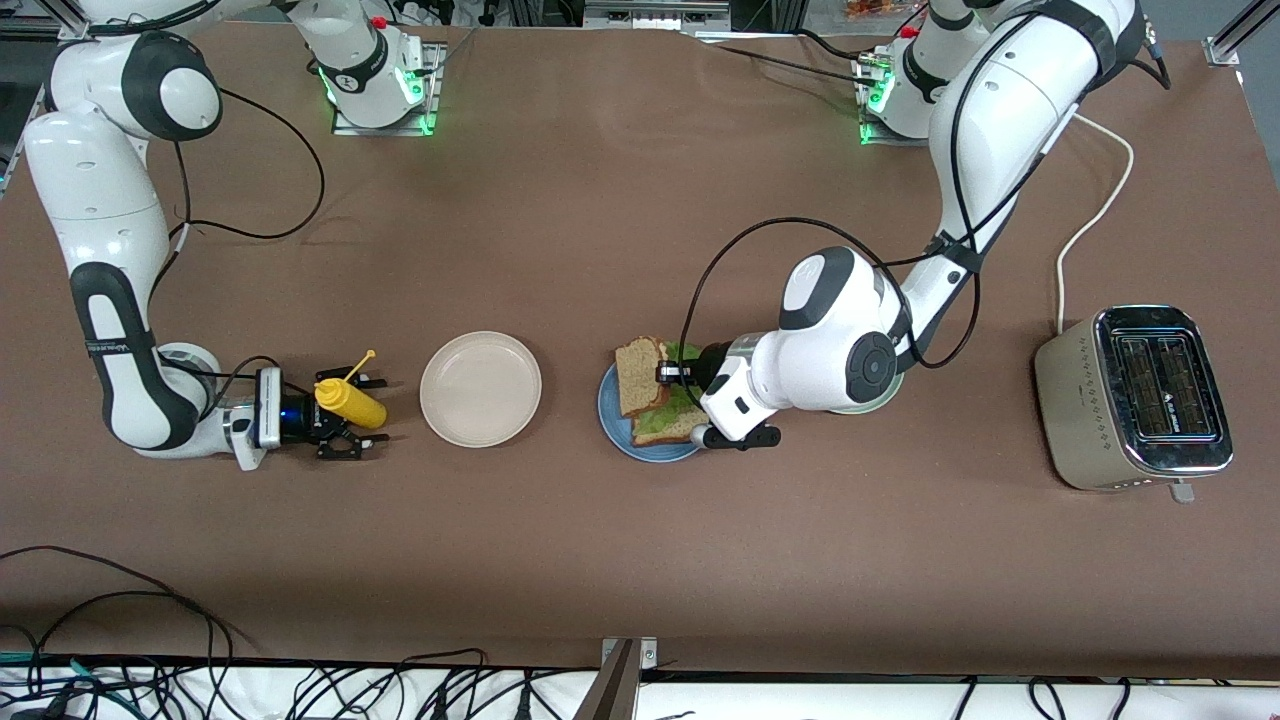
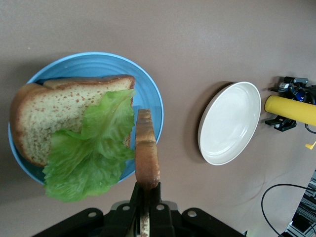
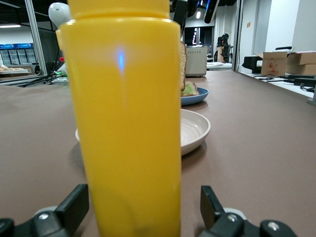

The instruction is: Make sandwich in blue plate with both arms

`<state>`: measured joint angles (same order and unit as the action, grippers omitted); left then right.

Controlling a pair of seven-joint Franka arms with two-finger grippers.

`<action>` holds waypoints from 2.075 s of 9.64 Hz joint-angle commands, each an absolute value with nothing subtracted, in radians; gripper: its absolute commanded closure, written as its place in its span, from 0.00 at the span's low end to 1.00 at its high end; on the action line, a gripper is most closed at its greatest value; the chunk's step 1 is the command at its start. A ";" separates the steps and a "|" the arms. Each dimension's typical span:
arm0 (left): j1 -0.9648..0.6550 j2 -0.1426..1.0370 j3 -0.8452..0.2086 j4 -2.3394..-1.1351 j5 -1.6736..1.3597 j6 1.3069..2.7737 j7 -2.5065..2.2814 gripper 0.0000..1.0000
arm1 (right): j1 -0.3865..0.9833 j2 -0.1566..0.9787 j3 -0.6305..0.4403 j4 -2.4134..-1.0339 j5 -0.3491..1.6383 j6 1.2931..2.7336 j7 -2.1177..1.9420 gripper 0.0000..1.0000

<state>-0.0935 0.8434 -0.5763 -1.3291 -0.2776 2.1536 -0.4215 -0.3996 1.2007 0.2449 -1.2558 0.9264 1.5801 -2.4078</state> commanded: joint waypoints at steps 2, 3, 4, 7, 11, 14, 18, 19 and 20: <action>-0.083 0.868 -0.577 -1.298 -0.296 2.154 -0.260 1.00 | -0.403 1.184 0.204 -1.192 0.861 1.555 -2.361 0.00; -0.078 0.868 -0.571 -1.301 -0.295 2.152 -0.217 1.00 | -0.403 1.163 0.192 -1.192 0.847 1.554 -2.355 0.00; -0.077 0.870 -0.562 -1.302 -0.295 2.152 -0.192 1.00 | -0.402 1.149 0.172 -1.193 0.844 1.534 -2.333 0.00; -0.077 0.879 -0.545 -1.307 -0.290 2.154 -0.164 1.00 | -0.400 1.051 0.156 -1.193 0.746 1.529 -2.183 0.00; -0.077 0.874 -0.531 -1.307 -0.279 2.151 -0.169 0.00 | -0.399 0.890 0.158 -1.201 0.600 1.525 -1.886 0.00; -0.075 0.862 -0.531 -1.307 -0.236 2.143 -0.172 0.00 | -0.385 0.778 0.163 -1.204 0.485 1.503 -1.628 0.00; -0.055 0.813 -0.509 -1.308 -0.226 2.050 -0.173 0.00 | -0.344 0.614 0.164 -1.236 0.349 1.500 -1.210 0.00; -0.049 0.787 -0.514 -1.308 -0.159 2.014 -0.178 0.00 | -0.315 0.573 0.164 -1.242 0.316 1.503 -1.075 0.00; -0.048 0.758 -0.511 -1.308 -0.137 1.976 -0.181 0.00 | -0.293 0.537 0.164 -1.241 0.289 1.503 -0.914 0.00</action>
<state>-0.0553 0.8331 -0.5182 -1.3002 -0.2043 2.0595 -0.1842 -0.3368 0.6436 0.1676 -1.1856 0.3545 1.4974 -1.1757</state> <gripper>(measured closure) 0.000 0.000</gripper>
